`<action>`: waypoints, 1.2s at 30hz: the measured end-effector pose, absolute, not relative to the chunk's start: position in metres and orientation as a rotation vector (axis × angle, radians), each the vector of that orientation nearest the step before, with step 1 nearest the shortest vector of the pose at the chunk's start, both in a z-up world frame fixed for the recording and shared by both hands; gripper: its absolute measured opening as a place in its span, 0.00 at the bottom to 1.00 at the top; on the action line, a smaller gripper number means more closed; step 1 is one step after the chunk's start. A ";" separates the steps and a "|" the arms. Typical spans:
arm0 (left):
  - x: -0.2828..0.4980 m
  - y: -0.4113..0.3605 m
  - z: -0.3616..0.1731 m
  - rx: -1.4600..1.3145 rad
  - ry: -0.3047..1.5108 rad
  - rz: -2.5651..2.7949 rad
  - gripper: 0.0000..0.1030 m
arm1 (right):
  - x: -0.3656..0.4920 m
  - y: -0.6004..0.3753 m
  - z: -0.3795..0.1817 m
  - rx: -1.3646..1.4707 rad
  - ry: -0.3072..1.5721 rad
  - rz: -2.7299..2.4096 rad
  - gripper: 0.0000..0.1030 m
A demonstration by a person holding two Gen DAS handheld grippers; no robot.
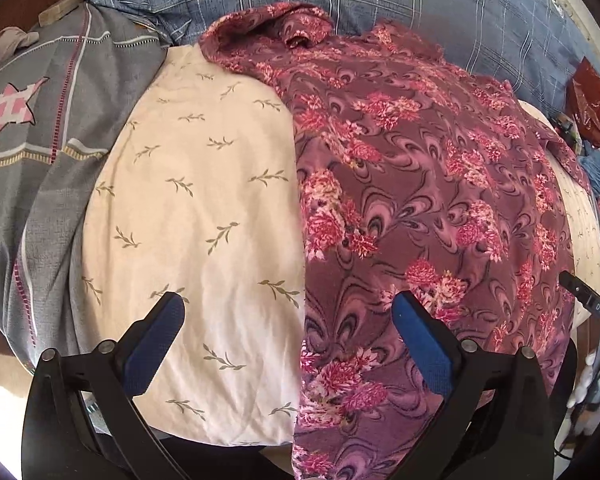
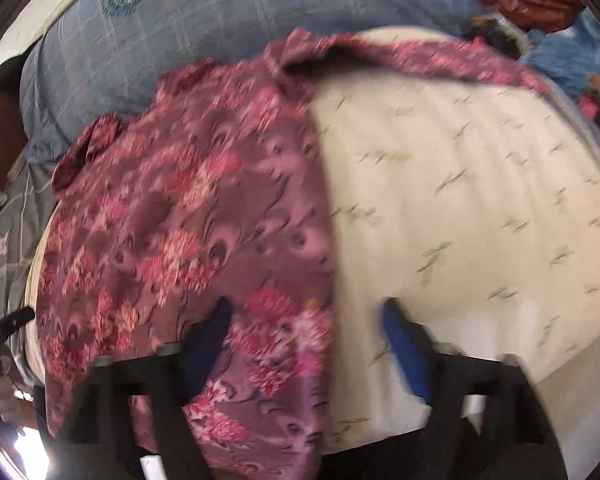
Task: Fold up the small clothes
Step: 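Close the right gripper on the shirt sleeve cuff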
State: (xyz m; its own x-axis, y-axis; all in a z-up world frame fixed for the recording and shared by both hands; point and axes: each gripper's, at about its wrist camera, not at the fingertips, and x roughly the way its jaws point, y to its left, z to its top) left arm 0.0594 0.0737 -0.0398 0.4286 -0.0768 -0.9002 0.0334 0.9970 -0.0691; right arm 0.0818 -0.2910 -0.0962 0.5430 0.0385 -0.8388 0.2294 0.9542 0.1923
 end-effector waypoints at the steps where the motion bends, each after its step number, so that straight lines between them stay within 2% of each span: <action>1: 0.059 0.074 -0.040 -0.039 1.129 -0.065 1.00 | 0.078 -0.285 -0.095 0.245 0.962 -0.138 0.36; 2: 0.059 0.074 -0.039 -0.034 1.130 -0.060 1.00 | 0.077 -0.281 -0.094 0.222 0.947 -0.125 0.05; 8: 0.061 0.083 -0.030 -0.036 1.102 -0.031 1.00 | 0.062 -0.316 -0.055 0.284 0.847 -0.119 0.01; 12: 0.070 0.075 -0.054 -0.028 1.192 -0.047 1.00 | 0.066 -0.350 -0.073 0.388 0.908 -0.160 0.02; 15: 0.070 0.068 -0.070 -0.034 1.250 -0.059 1.00 | 0.062 -0.359 -0.084 0.520 0.921 -0.131 0.10; 16: 0.069 0.067 -0.071 -0.030 1.242 -0.053 1.00 | 0.061 -0.362 -0.087 0.571 0.917 -0.114 0.18; 17: 0.067 0.064 -0.070 -0.018 1.222 -0.051 1.00 | 0.060 -0.361 -0.089 0.601 0.916 -0.100 0.33; 18: 0.067 0.061 -0.070 -0.015 1.218 -0.057 0.98 | 0.057 -0.361 -0.093 0.628 0.921 -0.082 0.40; 19: 0.066 0.059 -0.067 -0.020 1.206 -0.066 0.84 | 0.054 -0.359 -0.097 0.625 0.925 -0.075 0.42; 20: 0.065 0.056 -0.063 -0.020 1.183 -0.079 0.72 | 0.052 -0.354 -0.099 0.605 0.925 -0.076 0.37; 21: 0.064 0.051 -0.056 -0.013 1.158 -0.108 0.37 | 0.050 -0.345 -0.098 0.530 0.922 -0.088 0.30; 22: 0.065 0.049 -0.050 -0.024 1.157 -0.137 0.07 | 0.050 -0.339 -0.096 0.474 0.927 -0.087 0.04; 23: 0.067 0.050 -0.042 -0.063 1.171 -0.153 0.04 | 0.053 -0.334 -0.096 0.456 0.938 -0.068 0.04; 26: 0.068 0.064 -0.023 -0.153 1.155 -0.137 0.04 | 0.045 -0.338 -0.062 0.449 0.855 -0.038 0.03; 30: 0.071 0.085 -0.036 -0.186 1.170 -0.085 0.04 | 0.033 -0.352 -0.020 0.401 0.741 -0.085 0.00; 34: 0.066 0.099 -0.060 -0.261 1.240 -0.088 0.04 | 0.041 -0.378 -0.055 0.410 0.882 -0.218 0.00; 35: 0.065 0.098 -0.058 -0.257 1.231 -0.090 0.05 | 0.041 -0.381 -0.062 0.437 0.903 -0.226 0.06; 36: 0.064 0.096 -0.054 -0.236 1.220 -0.094 0.09 | 0.039 -0.384 -0.066 0.484 0.900 -0.200 0.07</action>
